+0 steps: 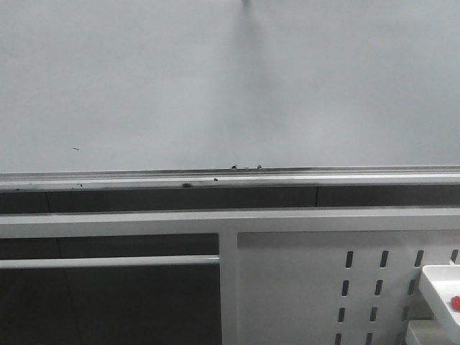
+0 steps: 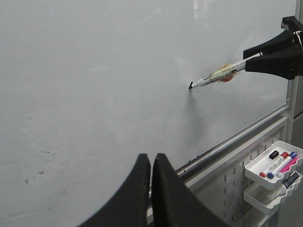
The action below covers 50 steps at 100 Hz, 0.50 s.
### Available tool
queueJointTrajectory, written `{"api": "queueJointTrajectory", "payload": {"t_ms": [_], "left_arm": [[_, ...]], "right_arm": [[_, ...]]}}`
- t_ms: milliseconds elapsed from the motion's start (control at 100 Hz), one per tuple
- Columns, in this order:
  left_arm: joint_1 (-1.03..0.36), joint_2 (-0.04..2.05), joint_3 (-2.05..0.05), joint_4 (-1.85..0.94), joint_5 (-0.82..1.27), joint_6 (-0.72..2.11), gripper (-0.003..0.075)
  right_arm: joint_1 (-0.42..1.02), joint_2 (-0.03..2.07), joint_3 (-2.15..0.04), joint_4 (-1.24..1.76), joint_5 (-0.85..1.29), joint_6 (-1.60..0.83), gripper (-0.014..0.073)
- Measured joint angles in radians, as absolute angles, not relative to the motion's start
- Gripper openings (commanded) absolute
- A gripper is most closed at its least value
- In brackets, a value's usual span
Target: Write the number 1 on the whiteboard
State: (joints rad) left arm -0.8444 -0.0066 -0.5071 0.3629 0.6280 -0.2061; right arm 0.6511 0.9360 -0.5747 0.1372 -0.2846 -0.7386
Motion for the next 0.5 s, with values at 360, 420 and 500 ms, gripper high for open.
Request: {"api": "queueJointTrajectory", "payload": {"t_ms": [360,420,500], "left_arm": [[-0.844,-0.007,-0.507,0.365,0.628,-0.206,-0.002],[-0.844,-0.007,-0.507,0.365,0.628,-0.206,-0.002],[-0.844,-0.007,-0.507,0.365,0.628,-0.206,-0.002]], "right_arm": [[0.645,0.94,-0.572,0.162,-0.299,-0.735,-0.0049],[0.641,0.94,-0.572,0.169,-0.299,-0.733,-0.0049],[0.64,0.94,-0.572,0.173,-0.293,-0.733,-0.0049]]}}
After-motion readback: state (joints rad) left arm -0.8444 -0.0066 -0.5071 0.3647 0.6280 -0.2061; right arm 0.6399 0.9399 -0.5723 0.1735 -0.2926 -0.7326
